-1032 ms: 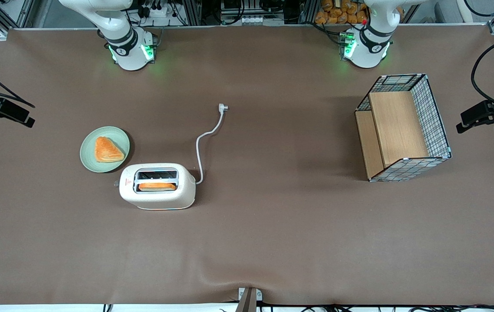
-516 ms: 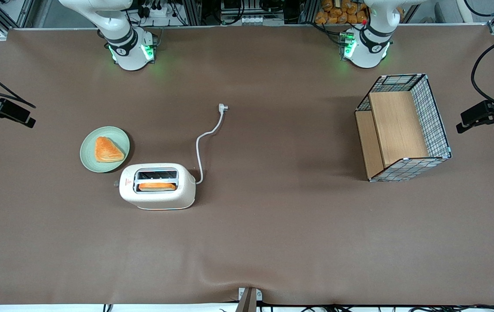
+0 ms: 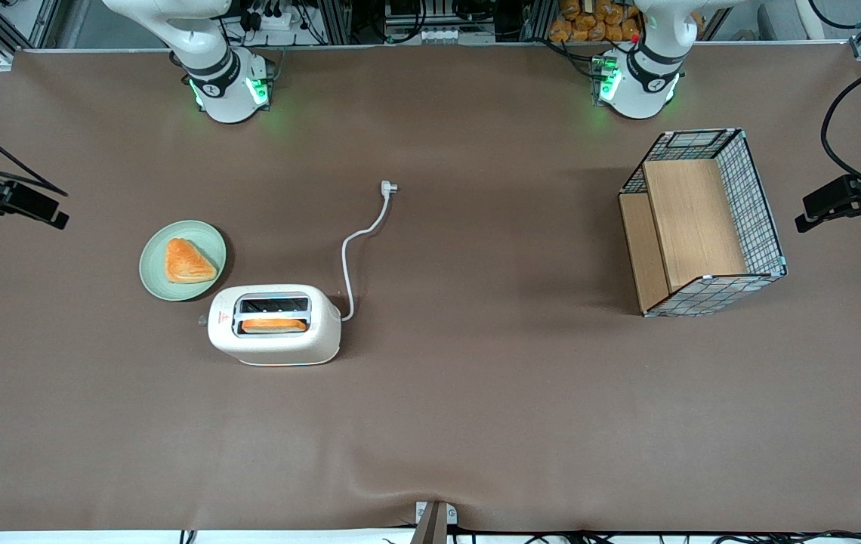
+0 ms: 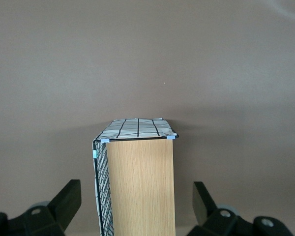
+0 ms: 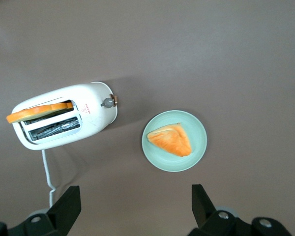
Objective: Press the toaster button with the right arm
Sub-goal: 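Move the right gripper down toward the toaster's side lever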
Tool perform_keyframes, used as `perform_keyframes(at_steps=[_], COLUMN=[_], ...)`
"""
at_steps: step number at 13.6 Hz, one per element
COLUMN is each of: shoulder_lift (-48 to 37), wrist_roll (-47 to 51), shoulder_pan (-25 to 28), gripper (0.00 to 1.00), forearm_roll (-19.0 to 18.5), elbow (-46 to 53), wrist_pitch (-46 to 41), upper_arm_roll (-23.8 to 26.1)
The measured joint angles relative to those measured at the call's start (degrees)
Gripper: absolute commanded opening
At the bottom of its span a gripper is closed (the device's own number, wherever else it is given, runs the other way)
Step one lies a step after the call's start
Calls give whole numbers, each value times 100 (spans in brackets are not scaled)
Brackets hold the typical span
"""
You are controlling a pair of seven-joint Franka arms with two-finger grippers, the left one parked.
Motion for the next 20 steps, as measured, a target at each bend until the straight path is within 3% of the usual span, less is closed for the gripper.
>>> perform_keyframes(at_steps=[8,17,20], shoulder_lift=[645,1221,1461], wrist_roll=[-139,-396,-396], shoulder_pan=[-143,-240,-247], gripper=[100,100,100], forearm_roll=[178,202,482], elbow=[-14,-355,-370], wrist_pitch=[98,1307,1534], upper_arm_roll=[-14,5,-2])
